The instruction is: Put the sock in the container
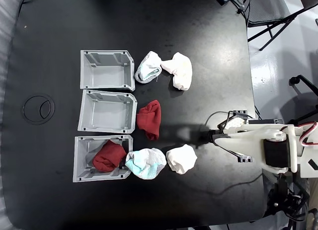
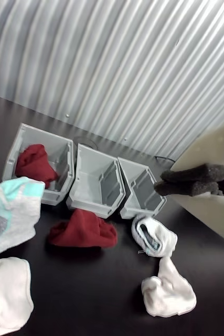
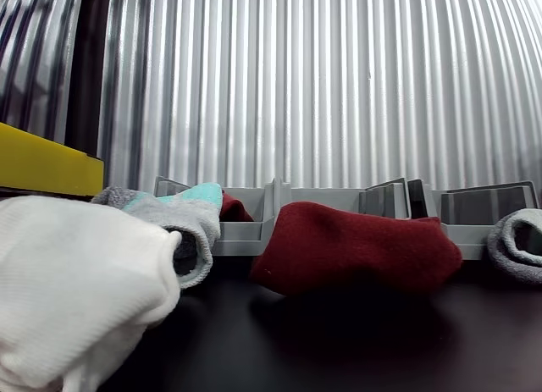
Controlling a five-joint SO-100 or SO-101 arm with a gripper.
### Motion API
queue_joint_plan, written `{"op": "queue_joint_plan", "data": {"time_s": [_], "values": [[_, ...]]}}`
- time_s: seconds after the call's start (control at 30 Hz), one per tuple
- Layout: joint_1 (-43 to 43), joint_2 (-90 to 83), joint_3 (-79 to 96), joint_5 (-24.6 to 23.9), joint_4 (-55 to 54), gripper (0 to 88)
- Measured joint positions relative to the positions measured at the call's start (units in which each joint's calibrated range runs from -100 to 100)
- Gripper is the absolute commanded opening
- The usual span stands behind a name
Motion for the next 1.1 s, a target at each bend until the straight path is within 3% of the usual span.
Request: {"op": "queue_joint_plan", "data": {"time_s": [0.3, 0.87, 1.1], "values": [[7.41, -15.91, 15.68, 0.0, -3.7, 1.3], [11.01, -52.99, 76.49, 0.0, -38.27, 1.3], [11.01, -59.19, 90.54, 0.0, -42.39, 1.3]]}}
